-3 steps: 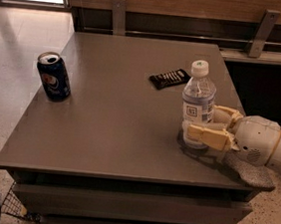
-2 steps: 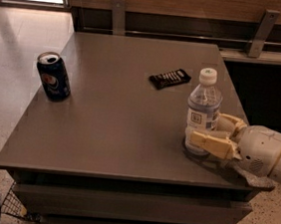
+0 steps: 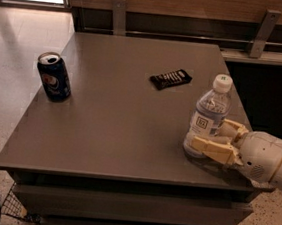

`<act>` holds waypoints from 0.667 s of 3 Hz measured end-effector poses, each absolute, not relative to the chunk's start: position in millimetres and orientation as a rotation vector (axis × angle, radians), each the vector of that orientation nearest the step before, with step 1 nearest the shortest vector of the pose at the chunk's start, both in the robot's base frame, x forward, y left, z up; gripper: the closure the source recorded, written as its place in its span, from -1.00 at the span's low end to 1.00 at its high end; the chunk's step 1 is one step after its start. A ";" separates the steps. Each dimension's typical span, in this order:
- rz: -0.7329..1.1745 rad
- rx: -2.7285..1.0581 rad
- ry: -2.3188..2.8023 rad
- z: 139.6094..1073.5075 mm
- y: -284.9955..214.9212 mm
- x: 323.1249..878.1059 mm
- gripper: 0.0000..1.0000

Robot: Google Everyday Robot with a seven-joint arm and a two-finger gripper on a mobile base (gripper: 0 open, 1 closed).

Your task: Place blue plastic bottle upright

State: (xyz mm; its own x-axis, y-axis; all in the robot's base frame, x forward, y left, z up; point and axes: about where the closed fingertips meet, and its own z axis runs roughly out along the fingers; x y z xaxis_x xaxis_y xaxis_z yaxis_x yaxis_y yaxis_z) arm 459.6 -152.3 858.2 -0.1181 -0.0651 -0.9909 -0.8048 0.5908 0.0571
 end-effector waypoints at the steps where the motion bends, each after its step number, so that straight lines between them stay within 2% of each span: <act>1: 0.745 -0.755 1.579 858.9 -150.3 459.6 0.06; 2: 0.746 -0.759 1.578 859.8 -148.2 459.6 -0.38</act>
Offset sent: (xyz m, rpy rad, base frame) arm 0.0000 0.0018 0.0007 -0.0010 -0.0011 0.0033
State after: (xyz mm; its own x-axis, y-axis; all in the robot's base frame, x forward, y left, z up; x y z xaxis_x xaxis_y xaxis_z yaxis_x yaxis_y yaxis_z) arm 459.6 -148.2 859.8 -0.1153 -0.0681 -0.9910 -0.8092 0.5851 0.0539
